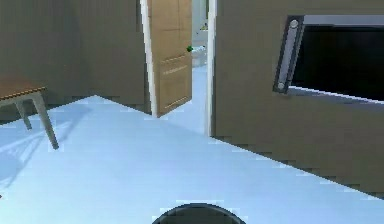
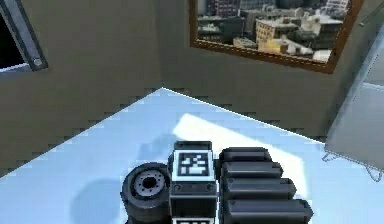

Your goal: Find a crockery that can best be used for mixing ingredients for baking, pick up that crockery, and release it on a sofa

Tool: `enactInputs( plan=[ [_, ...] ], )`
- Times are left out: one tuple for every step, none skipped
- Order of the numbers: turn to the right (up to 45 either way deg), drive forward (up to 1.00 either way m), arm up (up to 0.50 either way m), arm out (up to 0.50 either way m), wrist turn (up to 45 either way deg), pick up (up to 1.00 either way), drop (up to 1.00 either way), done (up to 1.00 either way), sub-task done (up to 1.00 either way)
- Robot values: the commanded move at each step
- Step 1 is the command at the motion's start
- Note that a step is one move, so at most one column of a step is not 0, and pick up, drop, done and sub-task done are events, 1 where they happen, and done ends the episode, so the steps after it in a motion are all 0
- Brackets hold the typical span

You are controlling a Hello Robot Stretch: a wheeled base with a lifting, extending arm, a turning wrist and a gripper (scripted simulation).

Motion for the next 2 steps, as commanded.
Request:
enactInputs(
  plan=[
    [-3.0, 0.00, 0.00, 0.00, 0.0, 0.00, 0.00, 0.00, 0.00],
    [0.0, 1.00, 0.00, 0.00, 0.0, 0.00, 0.00, 0.00, 0.00]
  ],
)
